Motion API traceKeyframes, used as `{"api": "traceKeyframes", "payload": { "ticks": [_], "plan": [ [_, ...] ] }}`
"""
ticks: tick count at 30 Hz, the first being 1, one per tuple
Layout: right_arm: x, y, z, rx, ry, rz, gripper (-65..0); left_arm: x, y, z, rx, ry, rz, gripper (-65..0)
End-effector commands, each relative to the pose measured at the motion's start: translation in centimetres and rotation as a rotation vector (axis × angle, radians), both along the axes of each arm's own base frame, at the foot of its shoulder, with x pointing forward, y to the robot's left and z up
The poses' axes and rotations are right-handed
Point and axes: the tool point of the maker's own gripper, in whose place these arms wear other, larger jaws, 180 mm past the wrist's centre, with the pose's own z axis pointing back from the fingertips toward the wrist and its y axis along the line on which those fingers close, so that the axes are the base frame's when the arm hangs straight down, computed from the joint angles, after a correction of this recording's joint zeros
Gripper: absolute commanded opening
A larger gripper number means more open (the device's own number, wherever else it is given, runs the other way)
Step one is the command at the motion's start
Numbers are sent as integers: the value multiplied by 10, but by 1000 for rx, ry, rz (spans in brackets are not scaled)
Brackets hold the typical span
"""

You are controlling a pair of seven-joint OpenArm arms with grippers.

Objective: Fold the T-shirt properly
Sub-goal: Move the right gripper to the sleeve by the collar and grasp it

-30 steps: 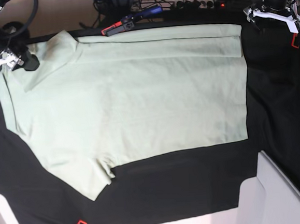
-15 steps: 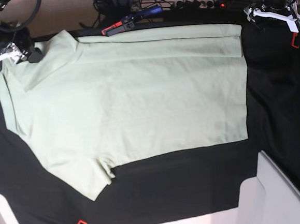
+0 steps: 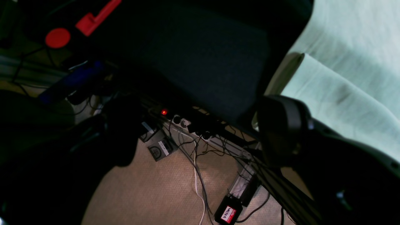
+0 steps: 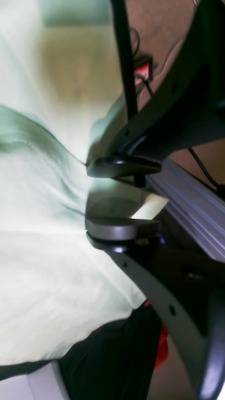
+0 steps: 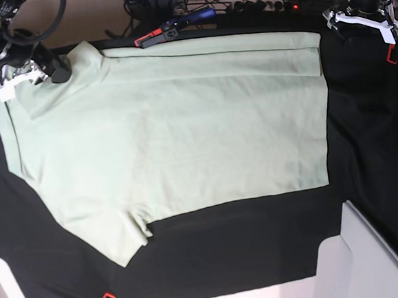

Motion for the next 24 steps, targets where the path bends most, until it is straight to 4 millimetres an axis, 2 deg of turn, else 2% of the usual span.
{"api": "traceKeyframes", "payload": {
  "ticks": [1, 7, 12, 24],
  "plan": [
    [2, -2, 4, -3, -14, 1, -454, 1, 5, 7, 26, -14, -6, -86],
    [3, 2, 3, 6, -14, 10, -466, 0, 7, 8, 30, -13, -3, -86],
    [6, 3, 4, 10, -22, 8, -650, 0, 7, 8, 30, -13, -3, -86],
    [32, 3, 12, 13, -66, 9, -647, 0, 7, 8, 29, -13, -5, -86]
  ]
}}
